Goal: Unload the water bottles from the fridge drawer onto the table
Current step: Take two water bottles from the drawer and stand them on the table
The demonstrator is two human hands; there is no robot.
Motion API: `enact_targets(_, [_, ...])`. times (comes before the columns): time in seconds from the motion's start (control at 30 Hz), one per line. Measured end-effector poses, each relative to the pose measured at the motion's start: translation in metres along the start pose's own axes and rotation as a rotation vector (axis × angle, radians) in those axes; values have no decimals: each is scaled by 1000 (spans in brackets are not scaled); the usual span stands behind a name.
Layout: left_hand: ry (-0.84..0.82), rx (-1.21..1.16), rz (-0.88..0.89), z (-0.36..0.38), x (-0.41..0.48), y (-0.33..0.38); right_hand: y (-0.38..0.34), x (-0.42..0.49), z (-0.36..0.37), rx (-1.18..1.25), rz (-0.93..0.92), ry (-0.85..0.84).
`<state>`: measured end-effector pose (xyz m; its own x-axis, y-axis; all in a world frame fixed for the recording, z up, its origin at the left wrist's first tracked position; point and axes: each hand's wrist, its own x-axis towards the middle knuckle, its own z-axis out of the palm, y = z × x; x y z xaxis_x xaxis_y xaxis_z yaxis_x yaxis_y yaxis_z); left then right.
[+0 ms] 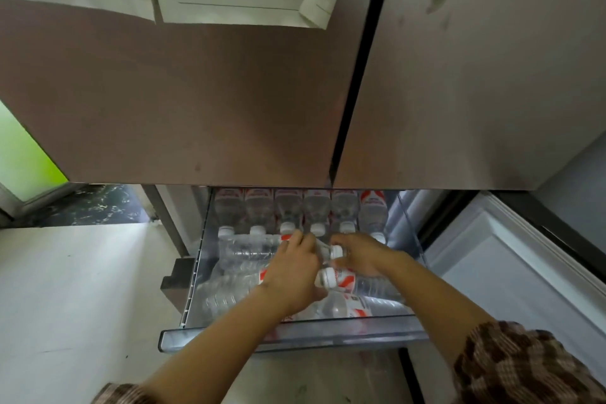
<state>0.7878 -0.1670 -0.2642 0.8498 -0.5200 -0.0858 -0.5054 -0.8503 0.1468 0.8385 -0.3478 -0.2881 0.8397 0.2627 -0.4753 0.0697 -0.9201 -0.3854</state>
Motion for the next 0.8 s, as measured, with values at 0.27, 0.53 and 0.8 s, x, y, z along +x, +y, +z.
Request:
enact_targets(0.27, [282,-254,-85,-67,-61,-20,-36,-65,-15,383,-154,265])
enact_targets(0.53, [664,-639,-383,-87,-150,-12,-147,-121,-44,10,-378,615])
enact_targets(0.8, [993,-757,-529,-136,-251,-11,-232,-189,-56,152,-653,642])
